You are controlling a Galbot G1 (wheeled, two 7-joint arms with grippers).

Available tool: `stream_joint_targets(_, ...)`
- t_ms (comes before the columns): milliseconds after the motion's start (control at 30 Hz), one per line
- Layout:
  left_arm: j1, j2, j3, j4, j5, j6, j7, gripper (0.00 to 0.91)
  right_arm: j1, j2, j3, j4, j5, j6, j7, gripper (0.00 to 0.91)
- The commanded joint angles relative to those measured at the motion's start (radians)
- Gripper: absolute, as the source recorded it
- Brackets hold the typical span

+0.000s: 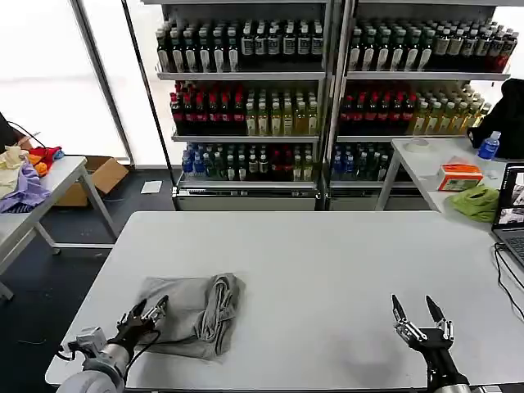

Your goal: Fold and organize the clothes.

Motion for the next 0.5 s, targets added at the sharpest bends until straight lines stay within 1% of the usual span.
stream_joint_targets(33, 0.027, -0.004, -0.017, -0.006, -0.017, -0.037, -0.005, 0.373, 0.0, 0.0, -0.001, -0.005, -0.004, 0.002, 0.0, 0.907)
stream_joint_targets(133, 0.032, -0.006, -0.029, -0.062, -0.034, -0.037, -0.022, 0.423, 0.002, -0.001, -0.005, -0.005, -0.004, 0.001, 0.0, 0.907)
stream_joint_targets(167, 0.031, -0.005, -0.034, -0.071, -0.023, -0.037, -0.024, 0.484, 0.002, -0.001, -0.006, -0.004, -0.004, 0.001, 0.0, 0.907)
stream_joint_targets(233, 0.027, 0.002, -0.043, -0.085, 0.023, -0.045, -0.023, 0.685, 0.003, 0.0, -0.008, 0.0, -0.004, 0.0, 0.0, 0.907)
stream_joint_targets(267, 0.024, 0.007, -0.048, -0.081, 0.044, -0.052, -0.022, 0.725, 0.003, 0.0, -0.008, 0.001, -0.004, 0.0, 0.0, 0.907)
stream_joint_targets(300, 0.022, 0.009, -0.052, -0.071, 0.06, -0.06, -0.022, 0.796, 0.002, 0.0, -0.007, 0.003, -0.004, 0.0, -0.001, 0.907)
stream_joint_targets(333, 0.02, 0.017, -0.059, -0.059, 0.075, -0.066, -0.019, 0.816, 0.001, -0.001, -0.006, 0.004, -0.004, 0.0, -0.001, 0.907)
stream_joint_targets(367, 0.019, 0.022, -0.067, -0.049, 0.085, -0.07, -0.018, 0.856, -0.001, -0.001, -0.004, 0.004, -0.004, 0.0, -0.001, 0.907)
stream_joint_targets(500, 0.033, 0.038, -0.079, -0.012, 0.097, -0.077, 0.006, 0.856, -0.005, -0.002, 0.005, 0.005, 0.0, 0.002, -0.001, 0.907)
